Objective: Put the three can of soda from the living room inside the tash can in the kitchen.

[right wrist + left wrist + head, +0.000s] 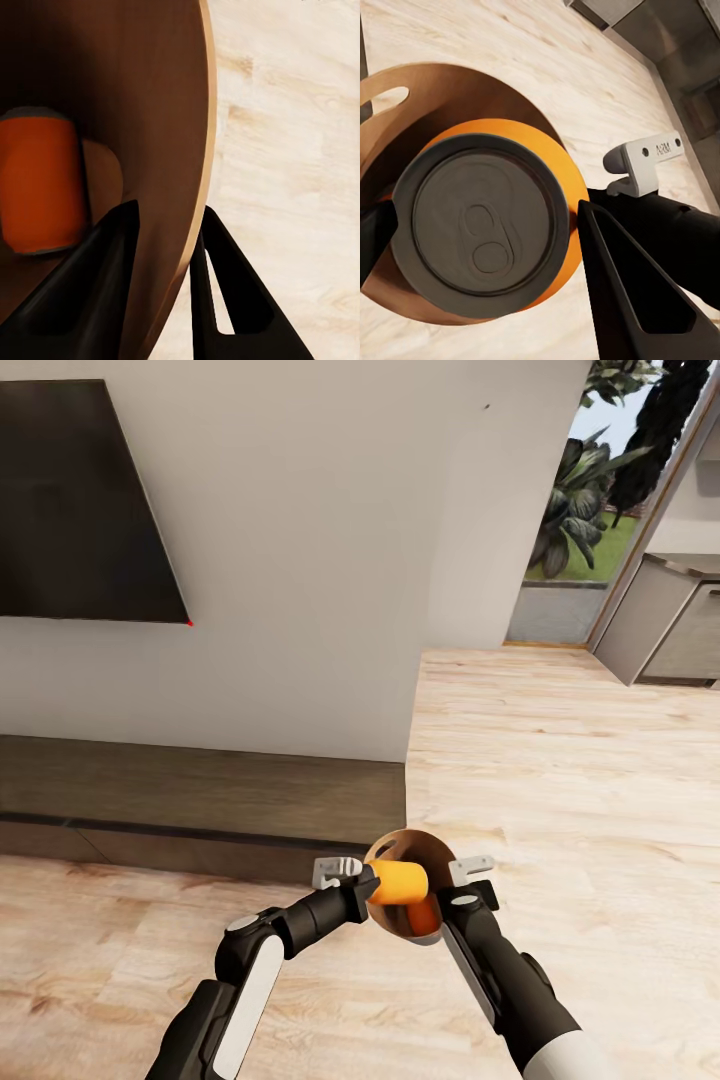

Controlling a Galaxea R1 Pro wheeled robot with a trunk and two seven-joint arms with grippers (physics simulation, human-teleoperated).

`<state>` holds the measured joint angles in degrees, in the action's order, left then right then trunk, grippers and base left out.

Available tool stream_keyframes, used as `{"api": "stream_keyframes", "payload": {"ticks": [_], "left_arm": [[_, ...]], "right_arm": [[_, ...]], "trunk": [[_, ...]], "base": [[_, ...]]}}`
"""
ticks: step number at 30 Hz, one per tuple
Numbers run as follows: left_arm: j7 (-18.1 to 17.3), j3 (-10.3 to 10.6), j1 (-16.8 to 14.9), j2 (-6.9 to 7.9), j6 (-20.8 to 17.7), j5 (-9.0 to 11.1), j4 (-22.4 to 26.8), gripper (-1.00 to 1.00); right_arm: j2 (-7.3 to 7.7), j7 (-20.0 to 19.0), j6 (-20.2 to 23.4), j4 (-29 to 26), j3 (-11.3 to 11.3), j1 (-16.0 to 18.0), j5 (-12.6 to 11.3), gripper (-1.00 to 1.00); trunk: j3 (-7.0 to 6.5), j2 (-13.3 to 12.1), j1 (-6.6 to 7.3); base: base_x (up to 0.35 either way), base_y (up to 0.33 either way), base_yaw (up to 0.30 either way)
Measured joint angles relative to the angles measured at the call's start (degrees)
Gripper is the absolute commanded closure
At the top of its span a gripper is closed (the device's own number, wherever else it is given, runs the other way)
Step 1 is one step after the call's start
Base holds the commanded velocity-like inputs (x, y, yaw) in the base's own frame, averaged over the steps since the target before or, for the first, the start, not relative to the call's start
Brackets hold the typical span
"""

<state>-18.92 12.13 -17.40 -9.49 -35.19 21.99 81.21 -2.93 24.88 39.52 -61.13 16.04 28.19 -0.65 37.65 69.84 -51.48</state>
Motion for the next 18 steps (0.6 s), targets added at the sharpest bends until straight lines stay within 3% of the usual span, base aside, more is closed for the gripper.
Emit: {"api": "stream_keyframes", "payload": {"ticks": [13, 14, 18], "left_arm": [[0.0, -0.1, 0.0, 0.00, 0.0, 0.0, -0.1, 1.00], [0.0, -0.1, 0.0, 0.00, 0.0, -0.1, -0.1, -1.00], [1.5, -0.1, 0.0, 0.00, 0.0, -1.0, -0.1, -1.00]], "right_arm": [[-0.05, 0.0, 0.0, 0.0, 0.1, -0.1, 0.1, 1.00], [-0.05, 0.0, 0.0, 0.0, 0.1, -0.1, 0.1, 1.00], [-0.05, 0.0, 0.0, 0.0, 0.1, -0.3, -0.1, 1.00]], "trunk": [[0.00, 0.0, 0.00], [0.00, 0.0, 0.00], [0.00, 0.0, 0.00]], "base": [[0.000, 0.000, 0.000], [0.000, 0.000, 0.000], [0.000, 0.000, 0.000]]}}
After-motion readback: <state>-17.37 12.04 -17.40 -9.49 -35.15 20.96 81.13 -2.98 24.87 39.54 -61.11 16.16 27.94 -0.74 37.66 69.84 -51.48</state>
